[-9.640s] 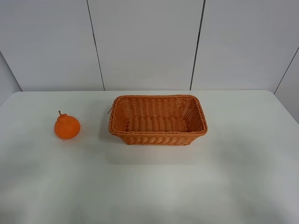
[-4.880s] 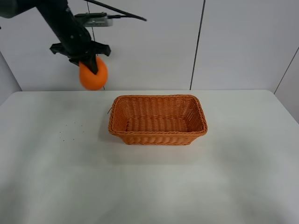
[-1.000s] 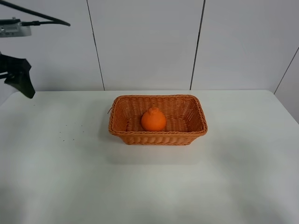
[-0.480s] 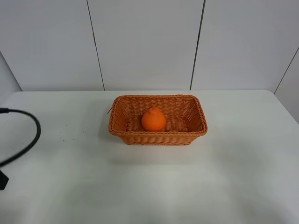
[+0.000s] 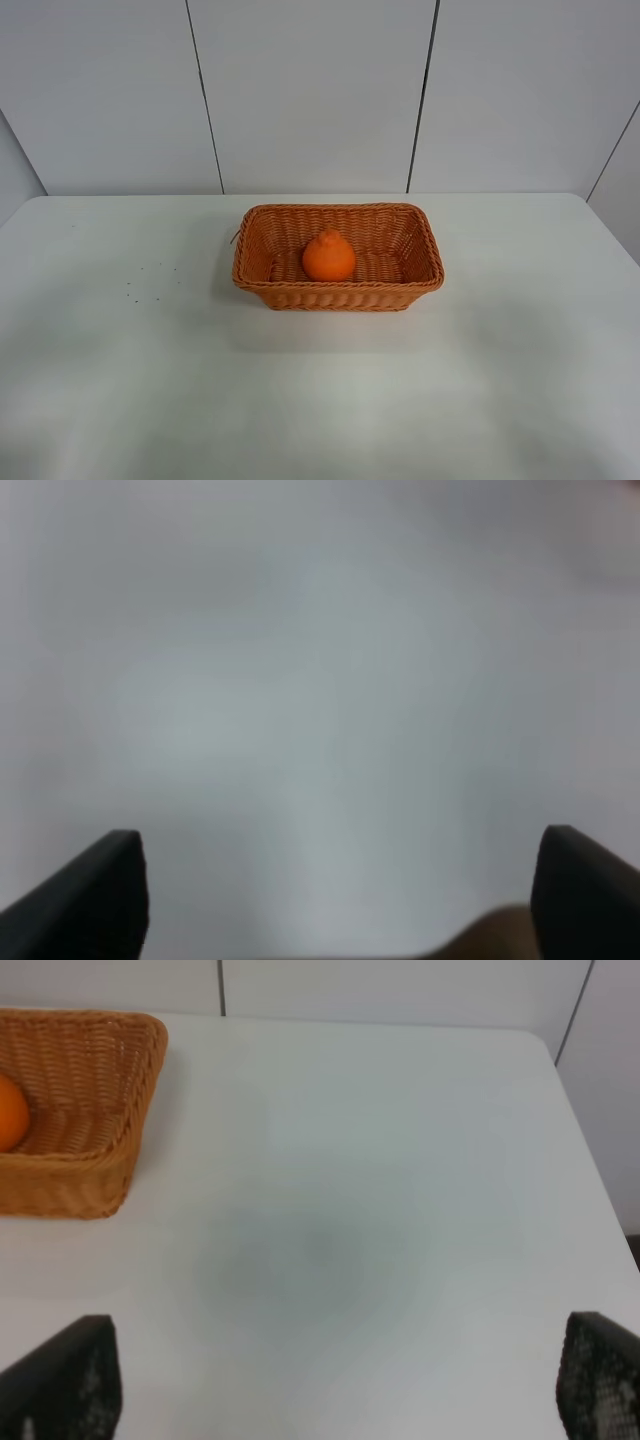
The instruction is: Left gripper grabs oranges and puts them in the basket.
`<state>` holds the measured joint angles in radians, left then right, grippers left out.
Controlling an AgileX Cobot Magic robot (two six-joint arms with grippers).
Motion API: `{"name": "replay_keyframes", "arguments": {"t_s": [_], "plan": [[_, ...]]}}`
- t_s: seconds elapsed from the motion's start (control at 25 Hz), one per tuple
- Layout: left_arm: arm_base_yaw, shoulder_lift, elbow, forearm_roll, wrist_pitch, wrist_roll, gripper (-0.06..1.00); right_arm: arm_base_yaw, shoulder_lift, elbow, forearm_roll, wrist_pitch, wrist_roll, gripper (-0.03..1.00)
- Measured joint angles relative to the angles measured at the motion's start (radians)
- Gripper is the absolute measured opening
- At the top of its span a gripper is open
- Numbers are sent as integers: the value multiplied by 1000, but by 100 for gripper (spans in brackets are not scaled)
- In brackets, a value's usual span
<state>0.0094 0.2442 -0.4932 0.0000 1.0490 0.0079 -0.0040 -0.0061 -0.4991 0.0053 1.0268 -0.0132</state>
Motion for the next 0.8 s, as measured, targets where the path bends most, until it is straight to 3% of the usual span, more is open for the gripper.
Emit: {"name": "replay_keyframes", "arguments": {"t_s": [0.24,0.8], "plan": [[0,-236,1,0,2,0,88,0,0,0,0,0,0,69],[0,-250,1,0,3,0,87,0,0,0,0,0,0,69]]}}
